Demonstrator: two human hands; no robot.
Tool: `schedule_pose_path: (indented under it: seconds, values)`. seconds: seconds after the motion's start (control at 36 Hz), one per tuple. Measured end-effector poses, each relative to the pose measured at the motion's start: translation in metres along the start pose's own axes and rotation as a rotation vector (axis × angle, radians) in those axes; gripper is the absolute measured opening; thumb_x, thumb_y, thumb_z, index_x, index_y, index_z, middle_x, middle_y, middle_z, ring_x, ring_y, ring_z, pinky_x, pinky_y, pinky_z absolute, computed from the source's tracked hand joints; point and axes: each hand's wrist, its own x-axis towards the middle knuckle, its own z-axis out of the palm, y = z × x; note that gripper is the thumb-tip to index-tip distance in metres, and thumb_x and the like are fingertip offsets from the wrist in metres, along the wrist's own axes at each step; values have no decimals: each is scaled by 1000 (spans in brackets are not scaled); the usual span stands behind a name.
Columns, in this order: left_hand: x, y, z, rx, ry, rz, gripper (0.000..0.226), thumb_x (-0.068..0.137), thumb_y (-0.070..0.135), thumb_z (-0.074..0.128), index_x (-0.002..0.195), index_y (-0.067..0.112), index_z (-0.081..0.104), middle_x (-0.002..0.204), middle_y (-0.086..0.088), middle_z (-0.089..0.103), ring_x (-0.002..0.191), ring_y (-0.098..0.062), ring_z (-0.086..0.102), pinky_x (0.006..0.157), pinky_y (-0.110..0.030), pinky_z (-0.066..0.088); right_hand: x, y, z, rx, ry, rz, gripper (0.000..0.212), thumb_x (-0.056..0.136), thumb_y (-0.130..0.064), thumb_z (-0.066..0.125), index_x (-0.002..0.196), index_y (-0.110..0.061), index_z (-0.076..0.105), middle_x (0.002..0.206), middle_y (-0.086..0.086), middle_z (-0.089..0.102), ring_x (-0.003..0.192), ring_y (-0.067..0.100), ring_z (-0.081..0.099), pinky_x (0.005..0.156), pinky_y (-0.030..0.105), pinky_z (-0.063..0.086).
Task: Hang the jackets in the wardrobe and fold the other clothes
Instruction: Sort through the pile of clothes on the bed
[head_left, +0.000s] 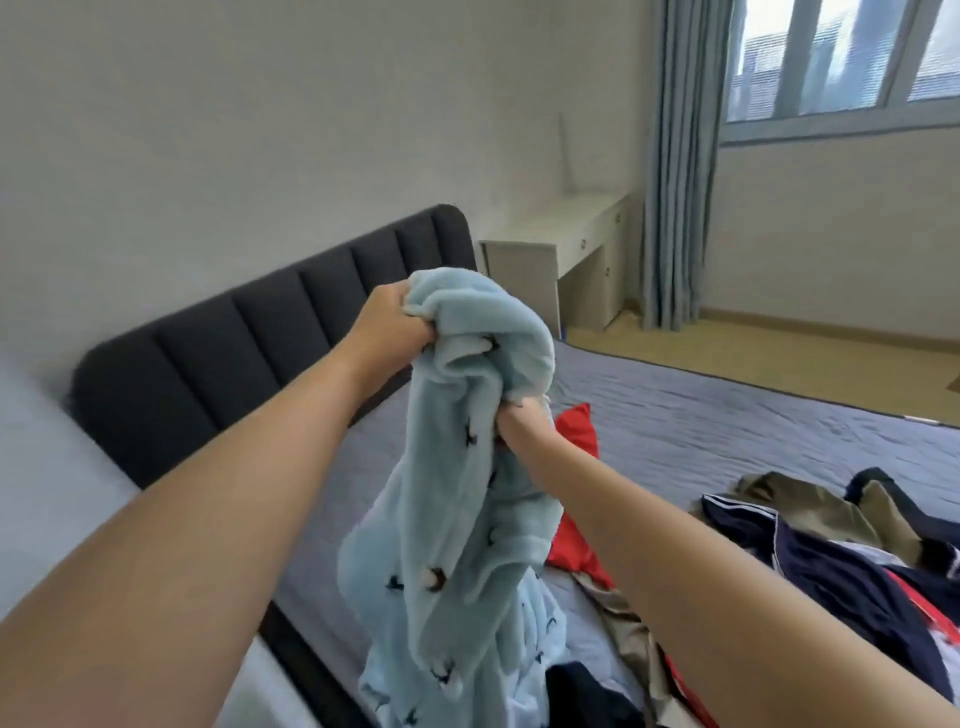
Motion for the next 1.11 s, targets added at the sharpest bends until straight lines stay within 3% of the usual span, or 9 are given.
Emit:
schedule_pose_path:
  seconds: [0.11, 0.17, 0.22, 0.44, 0.58, 0.81, 0.86, 1.0, 1.11]
  values:
    - [6, -27, -11, 107, 81, -91, 29, 82, 1, 57, 85, 29, 64, 90, 2, 68, 86, -14, 63, 72, -28, 53, -4, -13, 8, -24, -19, -13, 22, 88, -10, 49, 67, -14, 53, 60, 4, 59, 65, 19, 58, 67, 31, 53]
    - [3, -54, 4, 191, 39, -172, 22, 81, 6, 57, 85, 27, 63, 91, 1, 68, 87, -18, 62, 70, -29, 50, -7, 8, 5, -16, -79, 33, 3, 83, -15, 58, 85, -13, 59, 80, 8, 68, 81, 22, 63, 76, 36, 54]
    - [-5, -91, 30, 360, -76, -263, 21, 81, 8, 54, 96, 20, 64, 101, -4, 68, 90, -21, 59, 72, -29, 46, -12, 48, -5, -66, -148, 171, 28, 82, -15, 63, 109, -10, 56, 104, 10, 62, 97, 24, 61, 85, 41, 53]
    - [-80, -221, 148, 512, -287, -740, 58, 89, 9, 48, 144, 14, 30, 137, -16, 44, 119, -30, 48, 90, -32, 41, -46, 211, -70, -307, -296, 427, 15, 87, -21, 55, 99, -28, 60, 85, 0, 56, 76, 13, 52, 54, 20, 43]
    - [-105, -243, 217, 500, -449, -787, 53, 90, 10, 52, 140, 14, 36, 139, -15, 45, 122, -29, 48, 95, -30, 39, -76, 273, -123, -372, -182, 537, 25, 86, -8, 52, 106, -4, 67, 65, -1, 50, 53, 12, 44, 39, 17, 35]
    - [-143, -273, 286, 559, -647, -762, 10, 87, 11, 49, 85, 21, 50, 107, -7, 59, 96, -21, 52, 90, -28, 43, -97, 326, -168, -405, -130, 575, 18, 86, -12, 54, 100, -16, 64, 76, -5, 58, 59, 7, 49, 44, 14, 37]
    - [-153, -290, 295, 606, -703, -789, 6, 87, 13, 48, 88, 19, 50, 103, -7, 57, 94, -23, 52, 90, -32, 45, -92, 342, -164, -434, -141, 573, 21, 86, -13, 54, 104, -15, 64, 77, -9, 57, 62, 3, 51, 46, 10, 37]
    - [-168, -355, 310, 765, -638, -825, 64, 86, 15, 54, 143, 21, 24, 144, -10, 31, 123, -28, 48, 96, -36, 46, -66, 394, -115, -463, -205, 552, 37, 82, -14, 58, 118, -14, 60, 117, 2, 64, 108, 16, 60, 93, 26, 47]
    - [-154, -421, 313, 1122, -514, -618, 92, 86, 3, 56, 150, 34, -3, 158, -8, -13, 141, -31, 17, 98, -41, 45, -37, 442, -68, -475, -340, 502, 46, 81, -19, 59, 127, -20, 54, 130, -2, 55, 113, 11, 53, 92, 19, 42]
